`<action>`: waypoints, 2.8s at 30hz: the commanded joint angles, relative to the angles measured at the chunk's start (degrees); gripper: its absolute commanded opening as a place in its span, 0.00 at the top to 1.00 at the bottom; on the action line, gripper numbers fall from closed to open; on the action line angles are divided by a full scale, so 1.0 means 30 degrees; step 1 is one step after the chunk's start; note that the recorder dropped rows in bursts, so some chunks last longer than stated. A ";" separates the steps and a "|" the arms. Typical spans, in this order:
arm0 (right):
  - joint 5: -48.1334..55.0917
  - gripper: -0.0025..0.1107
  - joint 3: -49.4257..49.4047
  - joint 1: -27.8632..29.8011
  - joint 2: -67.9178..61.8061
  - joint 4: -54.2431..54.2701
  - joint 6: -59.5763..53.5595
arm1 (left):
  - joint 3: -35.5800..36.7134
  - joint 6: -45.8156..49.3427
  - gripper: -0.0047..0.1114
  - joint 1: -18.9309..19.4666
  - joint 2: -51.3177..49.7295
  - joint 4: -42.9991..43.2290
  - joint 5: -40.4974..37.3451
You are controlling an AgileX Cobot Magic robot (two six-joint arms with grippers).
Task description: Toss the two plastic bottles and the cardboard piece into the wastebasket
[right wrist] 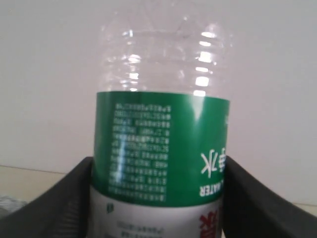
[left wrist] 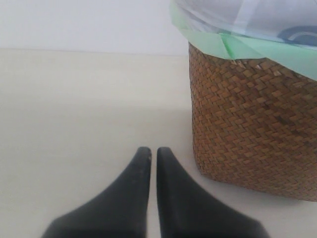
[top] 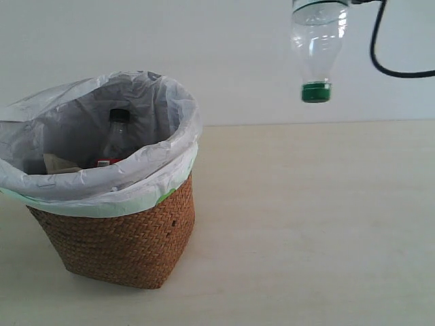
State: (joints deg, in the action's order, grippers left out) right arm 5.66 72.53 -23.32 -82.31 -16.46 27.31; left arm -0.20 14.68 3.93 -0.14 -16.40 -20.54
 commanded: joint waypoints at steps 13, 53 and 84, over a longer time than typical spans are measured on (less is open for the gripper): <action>0.2547 0.27 0.9302 -0.6080 -0.4361 0.0561 0.2566 | 0.0068 0.0088 0.93 0.0052 0.0046 0.0056 -0.0013; 0.7199 0.98 -0.1703 -0.1240 -0.2515 -0.4584 0.1847 | 0.0068 0.0088 0.93 0.0052 0.0046 0.0056 -0.0013; 0.6912 0.98 -1.0824 -0.1240 1.6241 -0.4583 0.7245 | 0.0068 0.0088 0.93 0.0052 0.0046 0.0056 -0.0013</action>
State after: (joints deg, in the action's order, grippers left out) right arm 25.44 40.46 -27.18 -35.71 -29.92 48.63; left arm -0.20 14.68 3.93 -0.14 -16.40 -20.54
